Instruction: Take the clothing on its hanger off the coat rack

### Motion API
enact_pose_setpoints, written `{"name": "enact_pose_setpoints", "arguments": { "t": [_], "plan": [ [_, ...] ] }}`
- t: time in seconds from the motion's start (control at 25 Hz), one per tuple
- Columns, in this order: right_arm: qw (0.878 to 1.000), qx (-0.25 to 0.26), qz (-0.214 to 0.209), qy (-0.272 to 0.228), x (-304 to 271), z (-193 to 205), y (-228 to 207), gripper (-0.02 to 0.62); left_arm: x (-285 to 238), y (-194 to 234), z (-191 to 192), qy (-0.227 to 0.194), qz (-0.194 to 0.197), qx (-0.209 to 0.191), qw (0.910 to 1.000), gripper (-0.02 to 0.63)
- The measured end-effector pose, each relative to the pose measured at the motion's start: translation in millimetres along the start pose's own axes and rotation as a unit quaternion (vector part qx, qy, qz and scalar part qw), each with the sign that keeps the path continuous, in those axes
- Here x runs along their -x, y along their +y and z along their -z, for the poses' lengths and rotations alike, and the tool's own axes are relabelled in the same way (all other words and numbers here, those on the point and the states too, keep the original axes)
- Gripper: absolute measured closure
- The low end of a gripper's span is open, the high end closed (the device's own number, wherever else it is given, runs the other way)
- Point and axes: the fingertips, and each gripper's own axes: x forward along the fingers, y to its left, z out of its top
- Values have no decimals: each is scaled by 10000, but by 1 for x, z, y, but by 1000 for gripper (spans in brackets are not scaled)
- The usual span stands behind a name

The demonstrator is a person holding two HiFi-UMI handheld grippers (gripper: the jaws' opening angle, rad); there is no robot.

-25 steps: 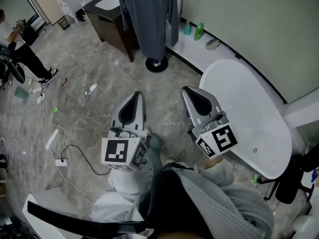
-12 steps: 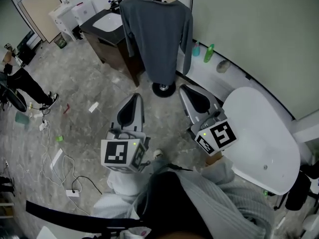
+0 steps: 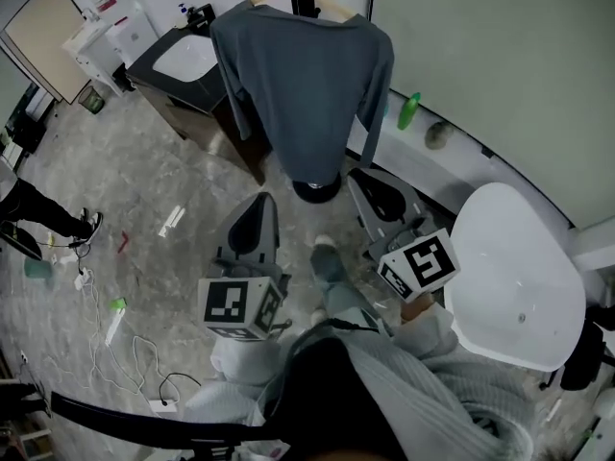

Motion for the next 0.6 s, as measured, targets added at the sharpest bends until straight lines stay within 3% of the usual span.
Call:
{"name": "enact_pose_setpoints", "arguments": {
  "t": [0.24,0.6],
  "plan": [
    [9997,188,152,-84,-87,8,-71,592,-100,54,-10,-84,42,-105,9999,601],
    [9927,927,642,-436,-192,-51,-204,592,-266,98,-85,-423,103,-636,9970,601]
  ]
}}
